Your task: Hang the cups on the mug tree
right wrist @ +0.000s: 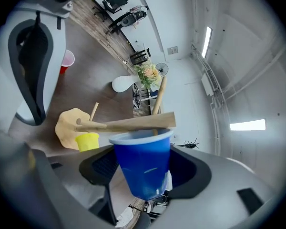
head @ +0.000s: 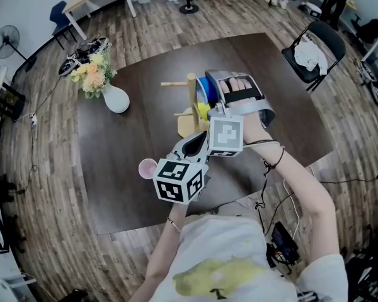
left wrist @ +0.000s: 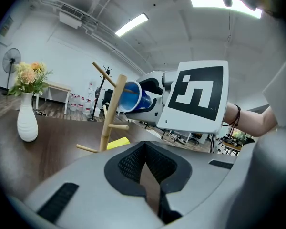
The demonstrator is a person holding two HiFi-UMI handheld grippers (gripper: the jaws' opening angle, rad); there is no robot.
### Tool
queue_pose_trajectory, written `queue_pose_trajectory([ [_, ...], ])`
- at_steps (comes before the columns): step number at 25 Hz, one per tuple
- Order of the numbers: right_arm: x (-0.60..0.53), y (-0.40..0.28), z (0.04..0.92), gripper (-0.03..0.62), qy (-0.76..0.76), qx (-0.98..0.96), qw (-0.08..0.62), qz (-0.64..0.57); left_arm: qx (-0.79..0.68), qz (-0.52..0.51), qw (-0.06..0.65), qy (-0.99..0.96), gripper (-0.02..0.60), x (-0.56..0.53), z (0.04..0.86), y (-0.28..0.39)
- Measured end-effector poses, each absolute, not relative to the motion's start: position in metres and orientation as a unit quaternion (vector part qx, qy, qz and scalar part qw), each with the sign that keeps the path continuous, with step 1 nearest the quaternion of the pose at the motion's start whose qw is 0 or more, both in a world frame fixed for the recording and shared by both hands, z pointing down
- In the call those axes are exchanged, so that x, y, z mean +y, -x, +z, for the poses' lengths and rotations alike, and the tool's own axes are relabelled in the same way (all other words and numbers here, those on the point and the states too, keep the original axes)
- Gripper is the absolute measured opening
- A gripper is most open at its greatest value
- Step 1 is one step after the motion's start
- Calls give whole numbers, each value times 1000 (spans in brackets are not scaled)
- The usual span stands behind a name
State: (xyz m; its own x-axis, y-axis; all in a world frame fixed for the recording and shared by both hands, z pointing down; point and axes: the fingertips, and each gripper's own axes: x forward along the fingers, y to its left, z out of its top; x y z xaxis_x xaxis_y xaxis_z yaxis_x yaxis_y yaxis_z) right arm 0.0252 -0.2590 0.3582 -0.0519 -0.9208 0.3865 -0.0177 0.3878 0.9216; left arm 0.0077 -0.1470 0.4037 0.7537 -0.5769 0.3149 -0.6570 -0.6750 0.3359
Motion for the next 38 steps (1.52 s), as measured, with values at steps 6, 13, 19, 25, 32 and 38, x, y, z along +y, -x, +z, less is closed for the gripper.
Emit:
queue_pose_trajectory([
  [6, -255, -20, 360, 328, -388, -621, 559, -390, -338, 90, 222, -910, 17, -144, 404, -3],
  [13, -245, -19, 353, 360, -404, -633, 533, -389, -329, 93, 222, -913, 17, -137, 406, -1],
  [19, -230, -17, 357, 365, -403, -641, 526, -389, -318, 100, 221, -917, 17, -127, 410, -4],
  [25, -219, -15, 352, 364, -413, -651, 503, -392, -324, 103, 220, -914, 17, -122, 412, -2],
  [32, -199, -16, 338, 213, -437, -688, 444, -372, -355, 100, 208, -906, 17, -122, 411, 3],
  [38, -185, -14, 345, 110, -435, -725, 412, -339, -411, 88, 205, -884, 17, -116, 412, 21],
])
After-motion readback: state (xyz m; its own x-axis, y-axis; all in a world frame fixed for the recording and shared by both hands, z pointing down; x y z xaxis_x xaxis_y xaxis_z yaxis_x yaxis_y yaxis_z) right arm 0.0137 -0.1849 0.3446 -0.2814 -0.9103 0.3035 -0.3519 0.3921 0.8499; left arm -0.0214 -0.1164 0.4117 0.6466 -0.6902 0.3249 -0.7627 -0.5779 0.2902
